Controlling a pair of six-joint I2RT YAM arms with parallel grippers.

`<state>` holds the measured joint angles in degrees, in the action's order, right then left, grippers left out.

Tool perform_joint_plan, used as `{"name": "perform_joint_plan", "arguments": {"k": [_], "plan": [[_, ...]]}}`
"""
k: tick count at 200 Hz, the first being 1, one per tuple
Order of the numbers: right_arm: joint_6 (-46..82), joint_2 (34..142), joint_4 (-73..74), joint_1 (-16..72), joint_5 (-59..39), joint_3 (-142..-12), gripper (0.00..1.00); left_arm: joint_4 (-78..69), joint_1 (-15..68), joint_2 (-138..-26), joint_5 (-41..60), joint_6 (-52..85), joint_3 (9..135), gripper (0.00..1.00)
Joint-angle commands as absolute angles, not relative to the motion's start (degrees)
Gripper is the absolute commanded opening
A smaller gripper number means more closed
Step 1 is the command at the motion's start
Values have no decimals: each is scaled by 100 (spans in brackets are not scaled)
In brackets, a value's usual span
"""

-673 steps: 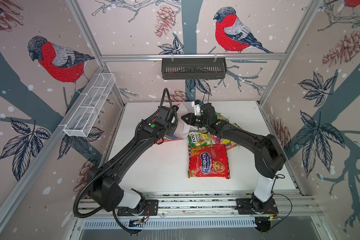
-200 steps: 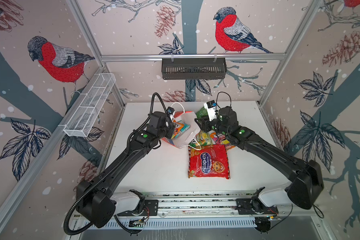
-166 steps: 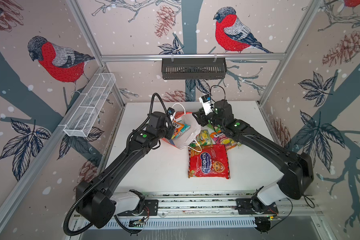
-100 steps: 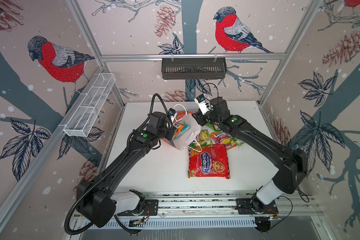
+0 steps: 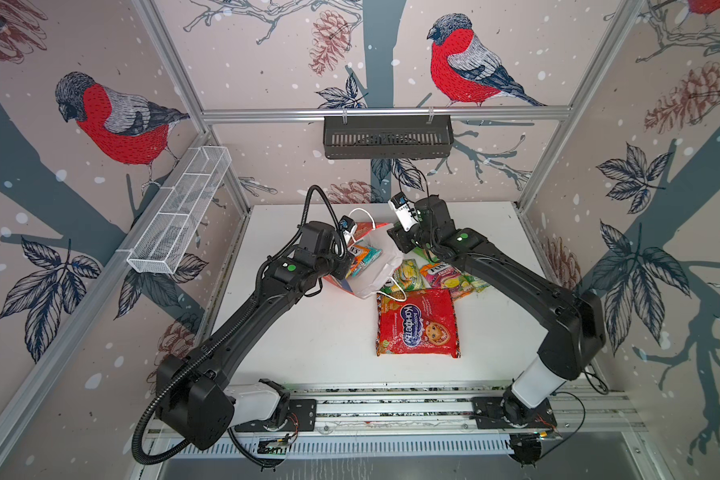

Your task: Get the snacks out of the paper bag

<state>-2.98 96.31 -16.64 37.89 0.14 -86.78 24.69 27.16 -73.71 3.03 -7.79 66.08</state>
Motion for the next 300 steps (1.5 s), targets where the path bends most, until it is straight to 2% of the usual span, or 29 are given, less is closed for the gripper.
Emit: {"name": "perform_joint_plan", "arguments": {"k": [1,43,48,79,89,119,131,152,191,240,271,300], "plan": [[-347,9854,-1650,3797,127,-8900,52,2483,2702,-7394,465,-894,6662,0],[-313,10505,-1903,3779,392,-9533,51,2578,2700,-7409,445,-991,6691,0],[-309,10568,-1938,3779,414,-9599,48,2592,2702,-7409,428,-1001,6694,0],[-76,10744,-2229,3809,402,-9916,12,2611,2707,-7427,121,-1007,6747,0],[88,10725,-2311,3864,427,-9940,7,2613,2695,-7448,-40,-976,6774,1],[848,10629,-2563,4134,622,-9929,2,2601,2693,-7565,-528,-875,6924,10],[1256,10648,-2759,4276,624,-9981,2,2603,2693,-7623,-677,-853,7029,18],[1940,10713,-2935,4500,633,-10032,1,2559,2687,-7678,-731,-845,7192,25],[2694,10854,-2977,4570,732,-10138,1,2741,2689,-7538,-593,-732,7491,28],[2970,10689,-2940,4547,804,-10119,1,4332,2689,-7254,-958,414,8076,30],[3041,10678,-2814,4546,690,-10010,1,4823,2687,-6811,-352,1072,7699,40],[3008,10722,-2835,4537,581,-10088,1,5043,2689,-6325,-494,1527,7241,46]]}}
